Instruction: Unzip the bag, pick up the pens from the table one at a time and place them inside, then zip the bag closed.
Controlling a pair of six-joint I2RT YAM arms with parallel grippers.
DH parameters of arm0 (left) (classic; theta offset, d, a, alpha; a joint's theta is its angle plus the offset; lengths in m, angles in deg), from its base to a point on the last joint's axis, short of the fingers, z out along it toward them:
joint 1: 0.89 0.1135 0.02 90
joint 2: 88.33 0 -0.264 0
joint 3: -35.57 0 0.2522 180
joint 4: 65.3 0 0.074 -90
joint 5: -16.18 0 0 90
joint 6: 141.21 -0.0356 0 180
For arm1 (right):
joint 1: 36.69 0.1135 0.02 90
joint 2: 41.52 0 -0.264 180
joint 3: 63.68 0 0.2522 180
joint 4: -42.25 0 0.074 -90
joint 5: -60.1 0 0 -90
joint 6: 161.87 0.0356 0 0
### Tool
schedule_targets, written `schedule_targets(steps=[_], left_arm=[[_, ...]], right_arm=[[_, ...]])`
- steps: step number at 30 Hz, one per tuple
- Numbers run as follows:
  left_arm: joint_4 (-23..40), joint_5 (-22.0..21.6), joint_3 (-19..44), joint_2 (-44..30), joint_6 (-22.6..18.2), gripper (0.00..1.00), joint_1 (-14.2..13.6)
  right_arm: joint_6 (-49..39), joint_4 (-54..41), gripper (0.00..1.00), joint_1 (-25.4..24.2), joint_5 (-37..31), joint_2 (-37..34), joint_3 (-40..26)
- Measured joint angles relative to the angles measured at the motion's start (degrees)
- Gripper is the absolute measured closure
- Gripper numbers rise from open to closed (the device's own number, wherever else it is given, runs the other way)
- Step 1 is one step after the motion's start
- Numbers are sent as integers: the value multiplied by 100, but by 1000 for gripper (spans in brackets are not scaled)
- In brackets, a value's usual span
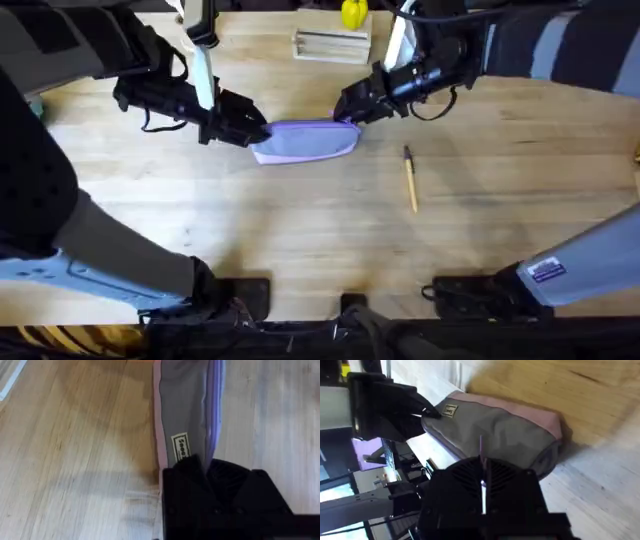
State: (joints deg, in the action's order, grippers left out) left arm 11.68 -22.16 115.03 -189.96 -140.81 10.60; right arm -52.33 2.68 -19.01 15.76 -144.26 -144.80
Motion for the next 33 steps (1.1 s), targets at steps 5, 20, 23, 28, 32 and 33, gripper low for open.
schedule_targets(steps=[5, 20, 23, 28, 32, 33], left_arm=[[0, 0, 0, -1, 0, 958, 0], [-48, 2, 0, -1, 0, 958, 13], [-48, 2, 0, 0, 0, 958, 13], [-48, 0, 0, -1, -1, 958, 20], [-48, -2, 0, 1, 0, 958, 35], [-48, -4, 0, 1, -2, 958, 39]], right_arm=[[1, -7, 970, 5, -23, 0, -12], [-1, -491, 971, 112, -280, 3, -778], [-1, -511, 971, 237, -482, 2, -905], [80, -407, 971, 596, -939, 2, -1107], [332, -36, 971, 993, -1149, 2, -1126], [397, 48, 971, 1096, -1217, 2, -1126]])
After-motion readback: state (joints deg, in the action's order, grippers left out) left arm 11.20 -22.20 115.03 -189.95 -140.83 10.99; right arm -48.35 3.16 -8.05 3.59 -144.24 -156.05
